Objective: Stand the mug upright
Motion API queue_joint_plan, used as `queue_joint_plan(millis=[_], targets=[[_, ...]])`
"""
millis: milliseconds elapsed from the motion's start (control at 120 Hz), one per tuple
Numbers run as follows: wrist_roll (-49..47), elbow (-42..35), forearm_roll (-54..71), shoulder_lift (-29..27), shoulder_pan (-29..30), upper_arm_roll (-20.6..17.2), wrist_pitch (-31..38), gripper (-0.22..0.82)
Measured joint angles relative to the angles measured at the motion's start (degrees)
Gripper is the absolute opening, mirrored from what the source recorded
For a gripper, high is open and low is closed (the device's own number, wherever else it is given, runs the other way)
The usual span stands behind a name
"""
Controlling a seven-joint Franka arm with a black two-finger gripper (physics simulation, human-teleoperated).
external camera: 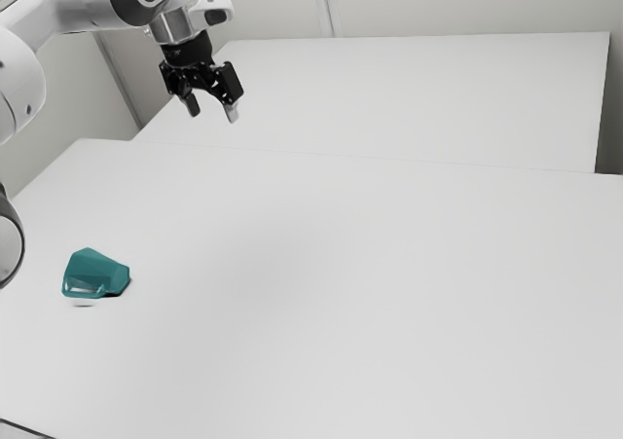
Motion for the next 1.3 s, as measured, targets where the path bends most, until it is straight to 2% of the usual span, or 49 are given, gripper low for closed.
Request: queue_joint_plan(millis=[233,300,367,492,692,800,858,1017,1300], targets=[[0.9,-0.4,-0.1,-0.1,0.0,0.1,0.7,0.6],[1.0,-2.6,-0.8,-1.6,0.4,0.8,0.7,0.6],[1.2,-4.2,-2.5,-3.8,0.3,3.4,0.5,0.6],[2.5,-4.8,-9.1,-4.7,1.4,11.2,-2.6,0.6],[8.7,-4.9,-17.5,-3.6,10.4,14.2,-8.2,0.6],[13.2,-8.7,-21.6,-3.0,11.4,20.4,-10.2,0.6],[15.7,-10.8,-23.4,-2.6,13.7,22.2,-10.8,0.6],[22.3,-11.7,-26.4,1.4,19.9,23.1,-12.0,0.6],[32.7,-10.2,-30.4,10.1,27.7,23.0,-12.4,0.6]])
